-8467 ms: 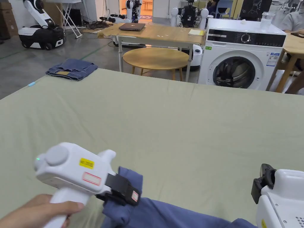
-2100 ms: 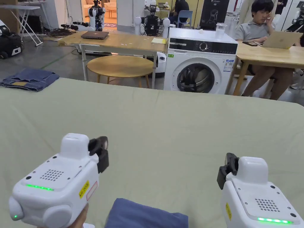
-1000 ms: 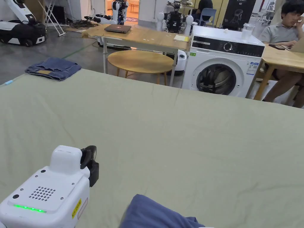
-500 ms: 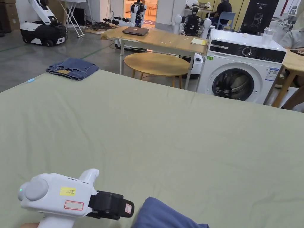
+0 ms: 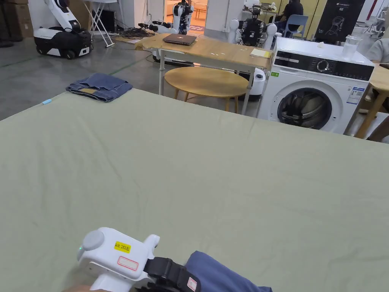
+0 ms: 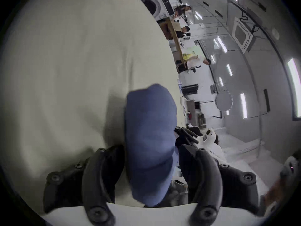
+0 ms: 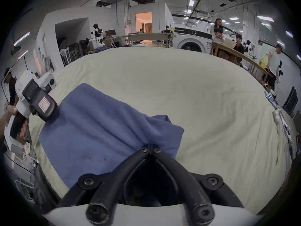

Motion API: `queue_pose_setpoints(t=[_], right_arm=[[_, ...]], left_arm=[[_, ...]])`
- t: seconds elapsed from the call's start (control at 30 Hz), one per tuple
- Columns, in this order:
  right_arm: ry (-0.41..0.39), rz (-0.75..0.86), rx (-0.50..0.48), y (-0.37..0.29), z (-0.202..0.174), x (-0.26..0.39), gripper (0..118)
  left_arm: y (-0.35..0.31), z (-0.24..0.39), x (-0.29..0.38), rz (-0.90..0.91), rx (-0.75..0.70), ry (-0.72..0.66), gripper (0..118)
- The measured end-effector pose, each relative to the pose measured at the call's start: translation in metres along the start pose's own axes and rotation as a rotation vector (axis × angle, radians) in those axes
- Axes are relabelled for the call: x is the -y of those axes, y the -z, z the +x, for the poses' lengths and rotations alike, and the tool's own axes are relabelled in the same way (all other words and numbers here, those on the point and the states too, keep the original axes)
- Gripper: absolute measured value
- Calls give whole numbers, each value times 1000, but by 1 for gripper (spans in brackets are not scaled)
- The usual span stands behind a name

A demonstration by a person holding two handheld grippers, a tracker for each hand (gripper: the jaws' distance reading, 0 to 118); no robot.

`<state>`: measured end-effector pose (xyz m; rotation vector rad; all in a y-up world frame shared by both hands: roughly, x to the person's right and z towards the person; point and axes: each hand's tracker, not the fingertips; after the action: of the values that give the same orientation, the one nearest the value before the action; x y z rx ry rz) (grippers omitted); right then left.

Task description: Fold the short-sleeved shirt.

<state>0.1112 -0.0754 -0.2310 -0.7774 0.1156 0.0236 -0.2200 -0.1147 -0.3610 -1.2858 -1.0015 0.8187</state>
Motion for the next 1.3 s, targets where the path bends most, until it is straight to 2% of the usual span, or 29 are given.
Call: queue_pose_setpoints(t=[0.23, 0.27, 0.3, 0.33, 0.37, 0.4, 0.43, 0.5, 0.7, 0.83, 1.0, 1.1, 1.3], right_arm=[[13, 0, 0, 0, 0, 0, 0], [15, 1, -2, 0, 1, 0, 0], [16, 1, -2, 0, 1, 0, 0], [17, 2, -3, 0, 1, 1, 0], [21, 7, -8, 0, 2, 1, 0], [20, 10, -9, -1, 1, 1, 0], [14, 9, -3, -1, 0, 2, 0], [-1, 17, 0, -1, -1, 2, 0], [-49, 102, 7, -15, -4, -2, 0], [-41, 204, 18, -26, -3, -21, 0], [-44, 297, 32, -31, -3, -60, 0], [-42, 344, 36, -33, -4, -82, 0], [-50, 389, 43, -37, -11, -110, 0]], left_arm=[[30, -5, -3, 21, 61, 14, 70], [31, -7, -3, 26, 67, 6, 65], [30, -8, -1, 57, 65, -26, 37], [30, -9, 0, 78, 18, -23, 22], [30, -7, 4, 87, -52, 7, 21], [33, -10, 9, 82, -15, -15, 19], [31, -11, 11, 112, 48, -33, 19], [28, -11, 14, 119, 10, 5, 18], [17, 2, 19, 141, 17, -11, 18], [-10, 25, 16, 147, -1, 6, 18], [-85, 43, 5, 175, -87, 16, 18], [-146, 47, -4, 184, -194, 51, 18], [-270, 55, -16, 220, -422, 4, 18]])
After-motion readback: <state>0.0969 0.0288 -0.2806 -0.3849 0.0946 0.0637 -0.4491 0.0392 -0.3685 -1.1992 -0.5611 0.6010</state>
